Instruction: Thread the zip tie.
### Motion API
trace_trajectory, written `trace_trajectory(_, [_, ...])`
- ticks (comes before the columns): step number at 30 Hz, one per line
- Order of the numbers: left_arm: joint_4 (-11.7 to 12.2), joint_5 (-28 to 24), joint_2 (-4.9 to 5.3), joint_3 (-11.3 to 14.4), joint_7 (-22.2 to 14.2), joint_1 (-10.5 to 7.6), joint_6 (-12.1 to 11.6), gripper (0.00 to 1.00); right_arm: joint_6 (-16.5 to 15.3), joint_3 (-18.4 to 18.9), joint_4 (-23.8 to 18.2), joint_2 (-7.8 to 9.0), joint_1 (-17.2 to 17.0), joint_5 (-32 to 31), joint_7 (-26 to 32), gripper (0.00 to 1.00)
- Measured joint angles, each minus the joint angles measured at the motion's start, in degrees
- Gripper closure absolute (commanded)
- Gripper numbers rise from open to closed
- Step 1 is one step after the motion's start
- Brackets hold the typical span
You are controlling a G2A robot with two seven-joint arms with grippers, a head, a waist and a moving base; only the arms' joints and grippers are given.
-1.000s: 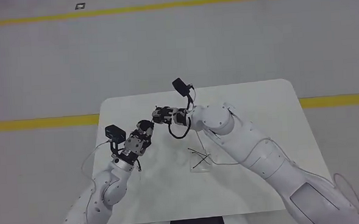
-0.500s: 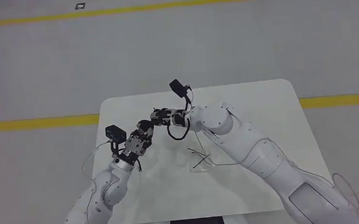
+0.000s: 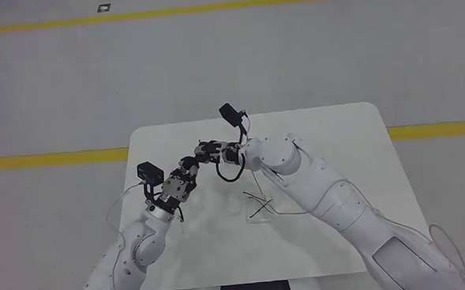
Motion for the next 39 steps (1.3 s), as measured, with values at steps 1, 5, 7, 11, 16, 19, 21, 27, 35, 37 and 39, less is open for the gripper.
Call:
trace_trajectory(1, [0.0,0.0,-0.01,0.0,0.0,0.01,0.0,1.0,0.0,0.1,0.0,-0.01,-0.1,-0.1,0.0,1.0])
trace_trajectory(5, [-0.2,-0.1,-0.01,0.1,-0.1,0.09,0.0,1.0,0.1,0.3,-0.2,-0.07,-0.3,-0.4,-0.1,1.0])
trace_trajectory(7, [-0.3,0.0,0.0,0.1,-0.2,0.12,0.0,0.9,0.1,0.5,-0.3,-0.09,-0.5,-0.5,-0.2,1.0])
trace_trajectory(11, [-0.3,0.0,0.0,0.1,-0.1,0.18,0.0,0.76,0.2,0.8,-0.5,-0.1,-0.8,-0.9,-0.2,1.0])
trace_trajectory(16, [-0.3,-0.2,0.0,0.2,-0.1,0.23,0.0,0.8,0.4,1.2,-0.6,-0.11,-1.1,-1.2,0.1,1.0])
trace_trajectory(19, [-0.3,-0.3,0.0,0.2,-0.1,0.24,0.0,0.83,0.6,1.3,-0.7,-0.14,-1.2,-1.4,0.2,1.0])
trace_trajectory(21, [-0.3,-0.4,0.0,0.2,-0.2,0.23,0.0,0.86,0.6,1.4,-0.6,-0.18,-1.2,-1.5,0.3,1.0])
trace_trajectory(27, [-0.2,-0.5,0.01,0.4,-0.2,-0.02,0.0,0.93,0.6,1.6,-0.3,-0.32,-1.2,-1.8,0.5,1.0])
trace_trajectory(35, [0.3,-0.7,0.03,0.7,-0.4,-0.53,0.0,1.0,0.4,1.9,-0.1,-0.48,-1.2,-2.1,0.7,1.0])
trace_trajectory(37, [0.5,-0.7,0.03,0.8,-0.4,-0.65,0.0,1.0,0.4,2.0,0.0,-0.51,-1.2,-2.1,0.7,1.0])
trace_trajectory(39, [0.6,-0.8,0.04,0.9,-0.4,-0.77,0.0,1.0,0.3,2.2,0.1,-0.55,-1.2,-2.1,0.7,1.0])
